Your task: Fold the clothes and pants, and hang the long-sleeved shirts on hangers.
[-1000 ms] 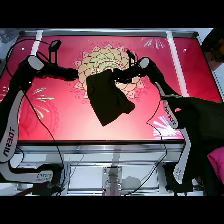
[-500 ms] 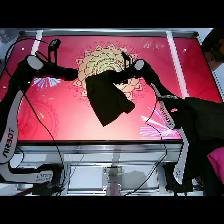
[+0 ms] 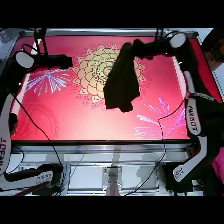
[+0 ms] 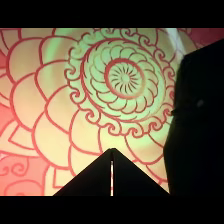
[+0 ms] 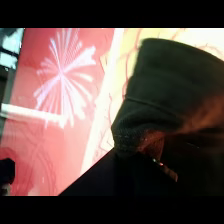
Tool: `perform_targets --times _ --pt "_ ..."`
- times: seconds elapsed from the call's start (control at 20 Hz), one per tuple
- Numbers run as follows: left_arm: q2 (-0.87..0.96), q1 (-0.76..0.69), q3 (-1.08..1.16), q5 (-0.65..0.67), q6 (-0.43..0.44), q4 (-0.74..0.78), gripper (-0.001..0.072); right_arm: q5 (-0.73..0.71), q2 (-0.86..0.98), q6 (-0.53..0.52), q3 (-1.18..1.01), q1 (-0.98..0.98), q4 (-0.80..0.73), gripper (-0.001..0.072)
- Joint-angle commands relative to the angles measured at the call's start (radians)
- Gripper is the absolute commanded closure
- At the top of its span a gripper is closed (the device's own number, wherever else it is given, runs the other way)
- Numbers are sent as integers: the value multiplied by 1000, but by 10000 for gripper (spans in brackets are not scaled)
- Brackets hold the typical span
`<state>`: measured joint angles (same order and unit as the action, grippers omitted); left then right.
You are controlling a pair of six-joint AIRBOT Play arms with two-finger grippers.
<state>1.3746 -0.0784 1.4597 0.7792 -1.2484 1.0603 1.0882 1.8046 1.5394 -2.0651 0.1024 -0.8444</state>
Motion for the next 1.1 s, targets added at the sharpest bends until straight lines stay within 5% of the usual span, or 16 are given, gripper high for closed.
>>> perform_targets --times 0.0,1.05 --pt "-47 -12 1 -46 0 1 695 -8 -129 -41 -2 -57 1 694" --pt "-96 -18 1 -95 0 1 696 333 -441 -9 -2 -396 -47 693"
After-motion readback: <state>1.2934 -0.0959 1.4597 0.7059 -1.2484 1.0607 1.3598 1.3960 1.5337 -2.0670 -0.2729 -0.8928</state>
